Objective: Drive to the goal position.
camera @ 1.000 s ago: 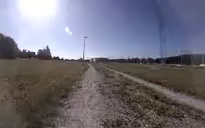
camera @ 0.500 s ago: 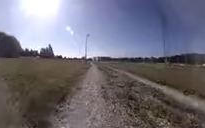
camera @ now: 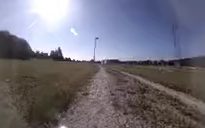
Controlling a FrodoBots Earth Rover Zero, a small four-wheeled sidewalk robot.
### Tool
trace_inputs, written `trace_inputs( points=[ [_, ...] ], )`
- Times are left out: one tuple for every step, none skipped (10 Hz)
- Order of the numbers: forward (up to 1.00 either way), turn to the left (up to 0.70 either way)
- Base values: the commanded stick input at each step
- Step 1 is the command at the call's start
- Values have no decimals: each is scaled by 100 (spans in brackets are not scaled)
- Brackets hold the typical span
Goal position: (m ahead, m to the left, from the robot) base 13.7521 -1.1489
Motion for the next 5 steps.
trace_inputs(
  points=[
    [50,0],
    [50,0],
    [50,0],
    [50,0],
    [50,0]
  ],
)
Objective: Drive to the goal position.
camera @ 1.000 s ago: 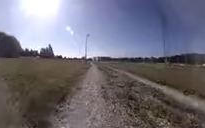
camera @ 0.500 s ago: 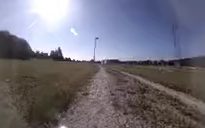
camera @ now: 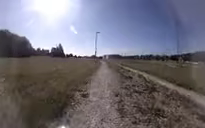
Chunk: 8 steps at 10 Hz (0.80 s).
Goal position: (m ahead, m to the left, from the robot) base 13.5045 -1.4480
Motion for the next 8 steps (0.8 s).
trace_inputs(
  points=[
    [50,0],
    [50,0],
    [50,0],
    [50,-37],
    [50,-50],
    [50,-50],
    [50,-50],
    [50,-38]
  ],
)
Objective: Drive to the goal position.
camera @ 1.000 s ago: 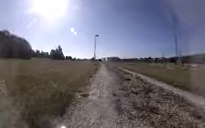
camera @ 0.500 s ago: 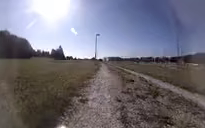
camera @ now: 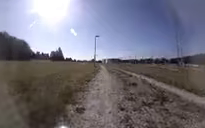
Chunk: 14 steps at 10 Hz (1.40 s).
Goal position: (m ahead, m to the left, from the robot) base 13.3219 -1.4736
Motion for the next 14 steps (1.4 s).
trace_inputs(
  points=[
    [50,0],
    [50,0],
    [50,0],
    [50,0],
    [50,0],
    [50,0],
    [50,0],
    [50,0],
    [50,0],
    [50,0],
    [50,0],
    [50,0],
    [50,0],
    [50,0]
  ],
)
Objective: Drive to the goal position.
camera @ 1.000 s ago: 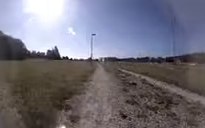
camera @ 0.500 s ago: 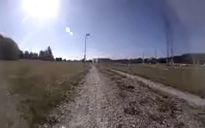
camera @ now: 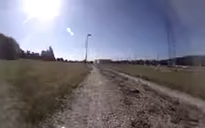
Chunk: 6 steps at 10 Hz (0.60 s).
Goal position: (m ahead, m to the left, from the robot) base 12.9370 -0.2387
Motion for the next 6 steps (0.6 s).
trace_inputs(
  points=[
    [50,0],
    [50,0],
    [50,0],
    [50,0],
    [50,0],
    [50,0]
  ],
)
